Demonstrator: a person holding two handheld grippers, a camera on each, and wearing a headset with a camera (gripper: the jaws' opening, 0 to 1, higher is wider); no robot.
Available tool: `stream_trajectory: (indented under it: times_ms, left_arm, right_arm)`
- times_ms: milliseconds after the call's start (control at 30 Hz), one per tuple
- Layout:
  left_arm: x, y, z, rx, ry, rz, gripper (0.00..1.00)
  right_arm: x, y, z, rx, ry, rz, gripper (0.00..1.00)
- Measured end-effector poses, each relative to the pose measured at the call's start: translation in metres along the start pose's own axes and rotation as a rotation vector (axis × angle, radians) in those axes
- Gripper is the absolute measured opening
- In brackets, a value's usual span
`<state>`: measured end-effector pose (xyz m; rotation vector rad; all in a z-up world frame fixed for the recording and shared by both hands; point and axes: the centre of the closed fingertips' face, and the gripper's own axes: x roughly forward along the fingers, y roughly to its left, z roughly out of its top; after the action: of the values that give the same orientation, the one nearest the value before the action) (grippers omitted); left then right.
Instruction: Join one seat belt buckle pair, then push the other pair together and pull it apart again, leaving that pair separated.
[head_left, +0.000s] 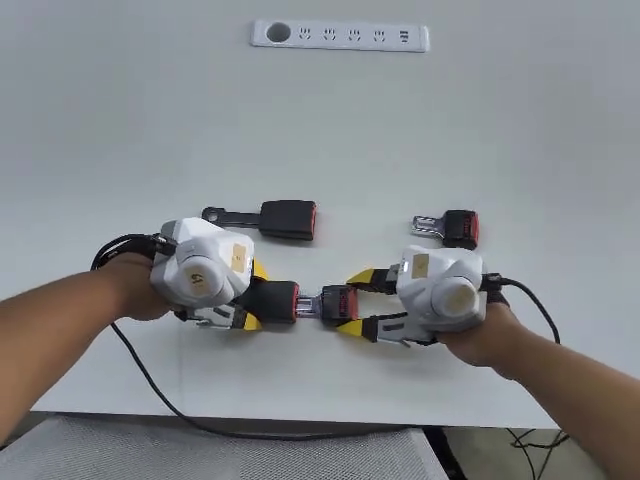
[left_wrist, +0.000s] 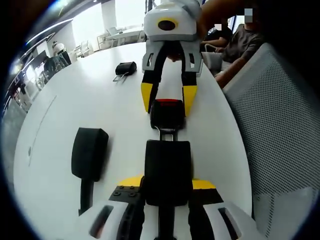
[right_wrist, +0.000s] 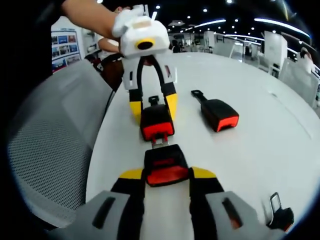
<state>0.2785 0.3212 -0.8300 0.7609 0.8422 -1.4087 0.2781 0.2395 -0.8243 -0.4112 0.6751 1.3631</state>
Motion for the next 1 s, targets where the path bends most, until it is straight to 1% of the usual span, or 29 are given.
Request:
stream_trajectory:
  times_ms: [33,67,133,267,400,533,567,700,767,833,867,1000]
  left_arm:
    - [0.000,0.000,0.000,-0.002,0.000,0.002,0.35]
    - [0.000,0.000,0.000,-0.001,0.003,0.002,0.35]
    - [0.000,0.000,0.000,-0.001,0.004,0.003,0.35]
    - [0.000,0.000,0.001,0.006,0.012,0.004,0.35]
    - [0.001,-0.001,0.002,-0.004,0.008,0.014,0.34]
    - [0.001,-0.001,0.002,0.011,0.011,0.007,0.34]
    - [0.001,-0.002,0.002,0.025,0.016,0.001,0.34]
    - [0.001,-0.002,0.003,0.027,0.027,0.000,0.34]
    - [0.001,-0.003,0.002,0.026,0.029,0.002,0.34]
    - [0.001,-0.003,0.002,0.020,0.027,0.002,0.34]
    - [0.001,-0.003,0.001,0.008,0.023,0.005,0.34]
    - [0.001,-0.003,0.002,0.019,0.032,0.001,0.34]
  right_arm:
    - [0.002,0.000,0.002,0.012,-0.005,-0.001,0.33]
    - [0.002,-0.001,0.000,-0.014,0.017,-0.010,0.33]
    - [0.001,0.000,0.000,0.007,0.009,-0.007,0.33]
    - [0.002,0.000,0.000,0.004,0.014,-0.012,0.33]
    - [0.003,0.002,0.000,0.015,0.015,-0.018,0.33]
    - [0.007,0.004,0.004,0.018,0.018,-0.019,0.33]
    - [0.009,0.005,0.006,0.019,0.022,-0.021,0.33]
    - [0.011,0.007,0.008,0.030,0.025,-0.029,0.33]
    - [0.013,0.007,0.009,0.039,0.020,-0.032,0.32]
    - [0.015,0.006,0.011,0.080,0.020,-0.035,0.33]
    - [0.015,0.007,0.010,0.066,0.033,-0.038,0.33]
    - [0.015,0.006,0.010,0.067,0.042,-0.045,0.33]
